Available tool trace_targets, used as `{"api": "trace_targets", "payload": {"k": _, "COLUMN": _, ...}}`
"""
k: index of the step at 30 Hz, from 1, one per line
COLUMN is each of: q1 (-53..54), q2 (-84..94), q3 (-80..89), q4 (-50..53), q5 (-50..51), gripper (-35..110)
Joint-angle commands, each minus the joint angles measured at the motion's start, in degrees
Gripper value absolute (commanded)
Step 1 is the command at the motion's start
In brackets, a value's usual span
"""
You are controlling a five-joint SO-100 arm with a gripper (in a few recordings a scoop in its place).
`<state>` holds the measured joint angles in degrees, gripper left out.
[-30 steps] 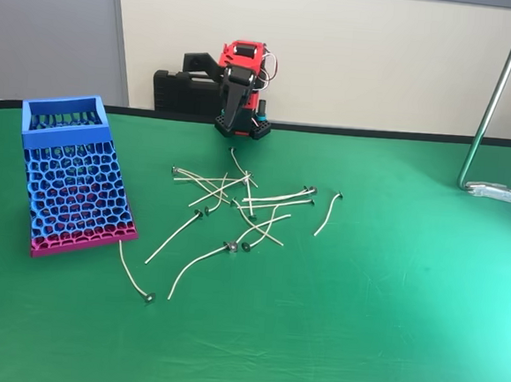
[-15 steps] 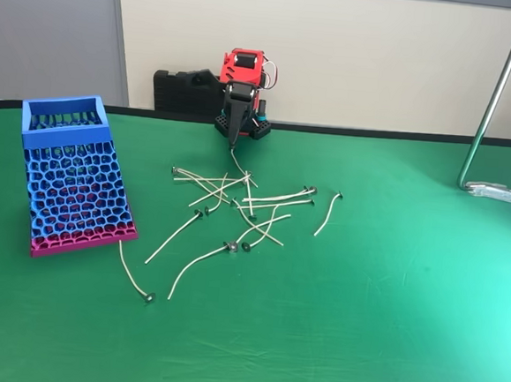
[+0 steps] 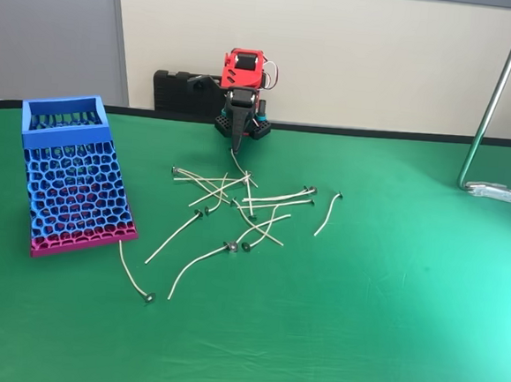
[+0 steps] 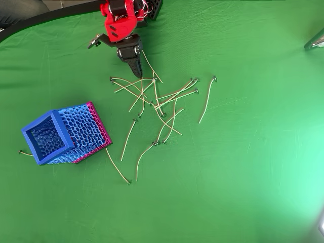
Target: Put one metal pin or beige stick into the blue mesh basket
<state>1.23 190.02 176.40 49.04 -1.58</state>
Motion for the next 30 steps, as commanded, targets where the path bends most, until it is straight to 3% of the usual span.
{"api": "trace_targets", "payload": {"k": 1, "q1": -0.26, "q2": 0.44, "q3": 0.26, "q4": 0.35, "q5": 0.26, "gripper": 3}}
{"api": "trace_targets", "payload": {"k": 30, "q1": -0.26, "q2": 0.44, "q3": 0.26, "q4": 0.35, "q5": 0.35, "gripper": 1}}
